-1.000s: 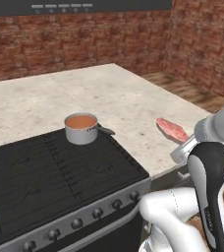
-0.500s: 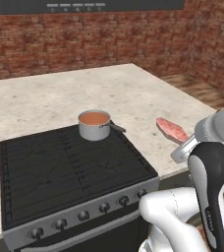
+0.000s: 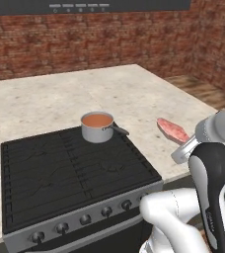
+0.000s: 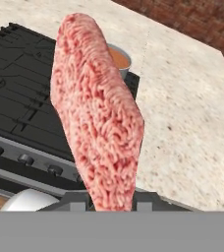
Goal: Retrieve the steak from the fridge and place it on the saucepan with marinade on the stove.
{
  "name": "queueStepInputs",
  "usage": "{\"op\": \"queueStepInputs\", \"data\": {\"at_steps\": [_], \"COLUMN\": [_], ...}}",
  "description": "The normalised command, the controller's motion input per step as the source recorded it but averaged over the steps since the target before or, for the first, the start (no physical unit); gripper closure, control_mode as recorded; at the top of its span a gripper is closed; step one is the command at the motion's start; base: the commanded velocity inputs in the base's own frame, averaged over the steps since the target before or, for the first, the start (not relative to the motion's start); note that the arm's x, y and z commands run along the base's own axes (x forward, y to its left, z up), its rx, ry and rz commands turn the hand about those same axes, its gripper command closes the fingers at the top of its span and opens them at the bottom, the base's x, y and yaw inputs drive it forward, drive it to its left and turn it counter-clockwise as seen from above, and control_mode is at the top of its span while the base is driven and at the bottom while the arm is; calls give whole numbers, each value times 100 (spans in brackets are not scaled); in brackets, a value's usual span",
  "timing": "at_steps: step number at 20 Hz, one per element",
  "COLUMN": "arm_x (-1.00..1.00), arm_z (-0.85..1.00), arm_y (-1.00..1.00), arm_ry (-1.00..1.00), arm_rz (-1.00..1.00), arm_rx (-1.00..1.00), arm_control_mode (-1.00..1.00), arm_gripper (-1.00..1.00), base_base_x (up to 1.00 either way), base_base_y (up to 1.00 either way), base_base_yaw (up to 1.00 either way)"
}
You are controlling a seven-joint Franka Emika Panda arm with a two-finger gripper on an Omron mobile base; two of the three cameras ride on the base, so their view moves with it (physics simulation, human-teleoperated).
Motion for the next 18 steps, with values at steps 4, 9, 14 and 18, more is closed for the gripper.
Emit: {"op": "queueStepInputs", "data": {"at_steps": [4, 9, 14, 18], "arm_x": [0, 0, 56, 100], "arm_z": [0, 0, 0, 0], "arm_y": [0, 0, 1, 23], "arm_ry": [0, 0, 3, 11], "arm_rz": [0, 0, 0, 0], "arm_rx": [0, 0, 0, 0], "arm_control_mode": [100, 100, -100, -100], "arm_gripper": [100, 100, 100, 100], "base_base_x": [98, 93, 39, 0], "base_base_y": [5, 12, 5, 0], "base_base_yaw": [0, 0, 0, 0]}}
